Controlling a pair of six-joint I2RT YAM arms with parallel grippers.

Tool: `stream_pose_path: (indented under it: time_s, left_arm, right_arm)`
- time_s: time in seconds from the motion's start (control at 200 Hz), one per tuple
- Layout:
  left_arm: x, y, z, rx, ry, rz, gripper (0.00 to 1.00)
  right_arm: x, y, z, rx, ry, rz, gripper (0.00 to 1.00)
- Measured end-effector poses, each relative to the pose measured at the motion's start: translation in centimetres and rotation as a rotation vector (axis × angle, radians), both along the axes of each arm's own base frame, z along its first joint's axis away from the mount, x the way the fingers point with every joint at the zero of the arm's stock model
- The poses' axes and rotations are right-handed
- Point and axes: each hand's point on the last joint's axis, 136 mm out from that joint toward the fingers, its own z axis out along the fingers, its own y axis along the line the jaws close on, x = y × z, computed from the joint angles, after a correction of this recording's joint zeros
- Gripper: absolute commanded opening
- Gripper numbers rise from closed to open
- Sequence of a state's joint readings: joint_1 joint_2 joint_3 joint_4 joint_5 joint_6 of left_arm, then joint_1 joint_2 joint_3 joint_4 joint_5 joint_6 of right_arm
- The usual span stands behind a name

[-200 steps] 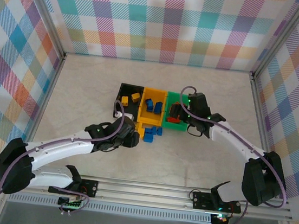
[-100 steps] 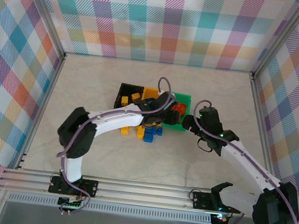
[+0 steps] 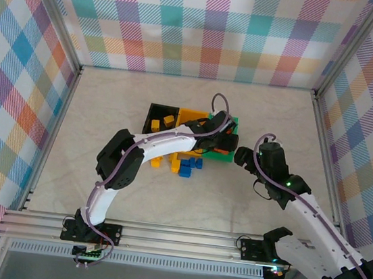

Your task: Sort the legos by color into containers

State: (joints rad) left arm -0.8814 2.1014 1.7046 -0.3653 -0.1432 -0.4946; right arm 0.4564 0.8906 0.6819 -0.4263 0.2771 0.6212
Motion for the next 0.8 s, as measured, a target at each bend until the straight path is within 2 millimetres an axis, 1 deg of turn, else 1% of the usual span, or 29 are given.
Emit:
stream_pose_path:
  time_s: [0.115,0.26,0.36,0.425,0.5,0.525,0.575,0.615,0.655,0.695,0.735,0.8]
  left_arm:
    - [0.1,0.1,0.1,-0.003,-0.002,0.012,0.84]
    - [0.1,0.1,0.4,-0.011,-0.005,0.015,0.88]
    - [-0.8,1.4,1.4,-0.015,-0.017,0.022,0.9]
    - [-1.8,3.0,3.0,-0.025,-0.035,0.031,0.93]
    - [-3.3,5.2,5.5,-0.052,-0.07,0.044,0.96]
    - [-3.8,6.0,6.3,-0.06,-0.084,0.049,1.0]
    - [-4.9,7.7,7.9,-0.08,-0.113,0.059,1.0]
    - [-5.7,9.1,8.8,-0.091,-0.133,0.069,1.0]
    - [-6.6,10.6,9.1,-0.091,-0.147,0.079,1.0]
    - [-7.3,11.9,8.9,-0.078,-0.155,0.091,1.0]
    - [-7.9,13.2,8.3,-0.054,-0.159,0.103,1.0]
    - [-8.8,15.1,6.5,0.009,-0.146,0.119,0.95]
  right_arm:
    - [-0.1,-0.1,0.3,0.006,-0.01,0.0,0.91]
    - [-0.3,0.1,0.0,0.011,-0.003,0.008,0.91]
    - [-0.4,0.5,-0.2,0.023,0.008,0.029,0.91]
    - [-0.5,0.9,-0.5,0.031,0.022,0.049,0.91]
    - [-0.5,1.6,-1.0,0.045,0.041,0.08,0.9]
    - [-0.4,1.9,-1.2,0.05,0.05,0.092,0.9]
    - [-0.4,2.5,-1.7,0.06,0.066,0.115,0.9]
    - [-0.4,2.9,-2.1,0.065,0.08,0.132,0.9]
    - [-0.4,3.3,-2.6,0.069,0.094,0.149,0.9]
    - [-0.5,3.6,-3.0,0.07,0.106,0.164,0.9]
    - [-0.5,3.9,-3.3,0.071,0.116,0.175,0.9]
    - [-0.5,4.5,-3.7,0.073,0.124,0.193,0.9]
